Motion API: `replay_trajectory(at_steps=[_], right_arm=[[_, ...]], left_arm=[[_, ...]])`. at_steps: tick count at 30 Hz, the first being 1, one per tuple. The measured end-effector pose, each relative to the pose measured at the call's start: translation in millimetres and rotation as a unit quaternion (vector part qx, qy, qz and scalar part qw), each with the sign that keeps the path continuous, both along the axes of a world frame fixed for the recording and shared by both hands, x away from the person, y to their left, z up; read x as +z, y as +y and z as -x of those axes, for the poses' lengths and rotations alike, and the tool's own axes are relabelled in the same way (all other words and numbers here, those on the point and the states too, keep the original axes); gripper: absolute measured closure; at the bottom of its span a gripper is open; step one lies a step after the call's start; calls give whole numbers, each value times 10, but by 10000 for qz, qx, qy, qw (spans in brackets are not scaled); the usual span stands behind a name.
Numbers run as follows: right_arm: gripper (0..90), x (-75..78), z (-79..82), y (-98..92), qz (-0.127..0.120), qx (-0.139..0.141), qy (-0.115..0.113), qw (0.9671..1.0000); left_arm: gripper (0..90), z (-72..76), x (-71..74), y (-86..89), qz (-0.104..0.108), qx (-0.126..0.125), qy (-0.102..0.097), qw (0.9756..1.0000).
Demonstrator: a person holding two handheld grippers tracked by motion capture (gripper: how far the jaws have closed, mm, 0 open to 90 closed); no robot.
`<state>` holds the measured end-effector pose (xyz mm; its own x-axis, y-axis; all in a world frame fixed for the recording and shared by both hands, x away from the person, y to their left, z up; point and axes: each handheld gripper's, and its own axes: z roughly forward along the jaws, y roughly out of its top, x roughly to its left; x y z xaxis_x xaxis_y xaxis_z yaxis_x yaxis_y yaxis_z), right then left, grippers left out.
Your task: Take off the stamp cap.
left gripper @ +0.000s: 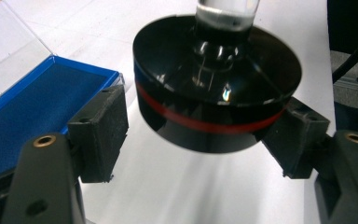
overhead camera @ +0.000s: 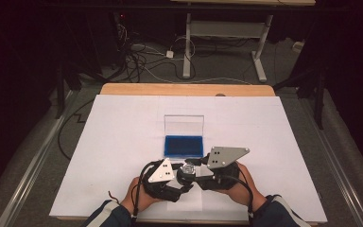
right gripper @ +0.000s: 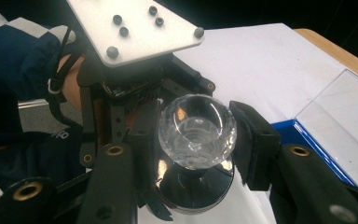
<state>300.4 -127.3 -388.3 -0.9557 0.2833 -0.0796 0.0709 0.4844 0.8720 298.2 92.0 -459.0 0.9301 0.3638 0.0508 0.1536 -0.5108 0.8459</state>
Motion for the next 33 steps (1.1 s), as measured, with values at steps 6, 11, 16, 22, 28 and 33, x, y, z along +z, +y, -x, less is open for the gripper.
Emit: replay_trajectory(at_steps=[6, 11, 16, 22, 28, 33], right_arm=[[566, -7, -1, -5, -8, 14, 3, 10000], [566, -7, -5, -25, -44, 16, 14, 10000], [566, -12, -14, -50, -61, 25, 56, 10000], [566, -27, -18, -52, -52, 33, 77, 10000], [566, -36, -10, -42, 2, 45, 67, 10000], [566, -38, -7, -45, 29, 32, 61, 10000]], left_arm=[[343, 10, 9, 8, 10, -64, -48, 10000], [356, 20, 18, 15, -20, -46, -126, 9999], [360, 34, 31, 14, -109, -11, -201, 9997], [364, 39, 33, 11, -233, -7, -236, 9995], [366, 43, 32, 5, -343, -31, -235, 9991], [367, 49, 36, 0, -396, 6, -276, 9988]])
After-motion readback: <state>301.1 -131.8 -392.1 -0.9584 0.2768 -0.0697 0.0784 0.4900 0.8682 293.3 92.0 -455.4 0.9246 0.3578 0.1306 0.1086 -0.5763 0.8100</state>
